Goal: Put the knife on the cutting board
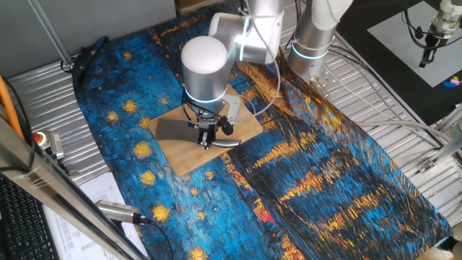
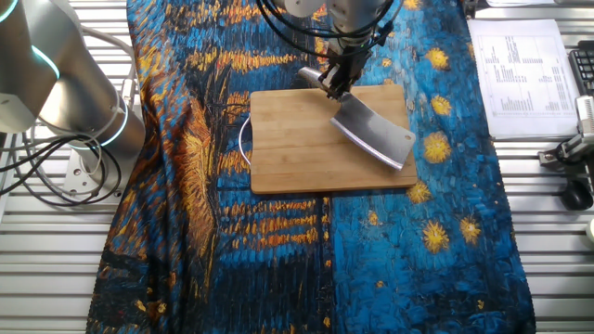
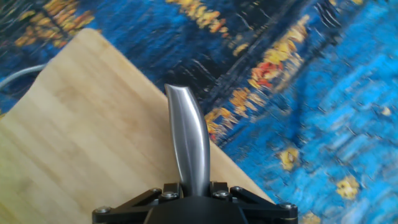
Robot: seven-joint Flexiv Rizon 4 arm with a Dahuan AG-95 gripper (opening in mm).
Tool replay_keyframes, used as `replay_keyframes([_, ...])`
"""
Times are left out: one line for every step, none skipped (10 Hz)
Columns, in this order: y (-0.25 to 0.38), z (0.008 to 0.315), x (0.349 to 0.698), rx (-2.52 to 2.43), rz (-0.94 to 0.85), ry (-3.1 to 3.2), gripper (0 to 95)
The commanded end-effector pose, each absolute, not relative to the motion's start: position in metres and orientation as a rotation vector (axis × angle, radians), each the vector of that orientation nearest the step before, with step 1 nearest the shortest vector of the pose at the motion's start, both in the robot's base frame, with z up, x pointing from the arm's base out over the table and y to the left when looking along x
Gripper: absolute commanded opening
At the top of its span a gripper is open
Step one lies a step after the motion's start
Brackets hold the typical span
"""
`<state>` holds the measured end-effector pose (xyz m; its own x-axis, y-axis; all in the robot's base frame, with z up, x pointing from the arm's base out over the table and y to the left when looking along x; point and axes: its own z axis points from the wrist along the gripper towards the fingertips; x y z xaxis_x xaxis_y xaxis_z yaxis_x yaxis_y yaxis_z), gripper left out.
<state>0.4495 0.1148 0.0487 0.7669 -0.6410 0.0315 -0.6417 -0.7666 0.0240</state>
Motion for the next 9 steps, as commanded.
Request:
replay_keyframes([0.1118, 0.0514, 0.4448, 2.927, 0.030, -1.039, 0.0])
replay_keyframes([0.1111, 0.0519, 0.4441, 2.908, 0.029, -1.097, 0.0])
replay_keyframes([0.1111, 0.0519, 0.4441, 2.880, 0.005, -1.153, 0.0])
replay_keyframes([0.1111, 0.0519, 0.4441, 2.873, -0.007, -1.180, 0.0])
replay_keyframes([0.1111, 0.0519, 0.4441, 2.864, -0.009, -1.214, 0.0])
replay_keyframes([0.1111, 0.0519, 0.4441, 2.853, -0.007, -1.240, 0.0])
replay_keyframes([0.1111, 0.0519, 0.4441, 2.843, -0.004, -1.258, 0.0])
replay_keyframes([0.1111, 0.0519, 0.4441, 2.847, 0.011, -1.213, 0.0])
replay_keyframes([0.1111, 0.0519, 0.4441, 2.853, 0.016, -1.180, 0.0])
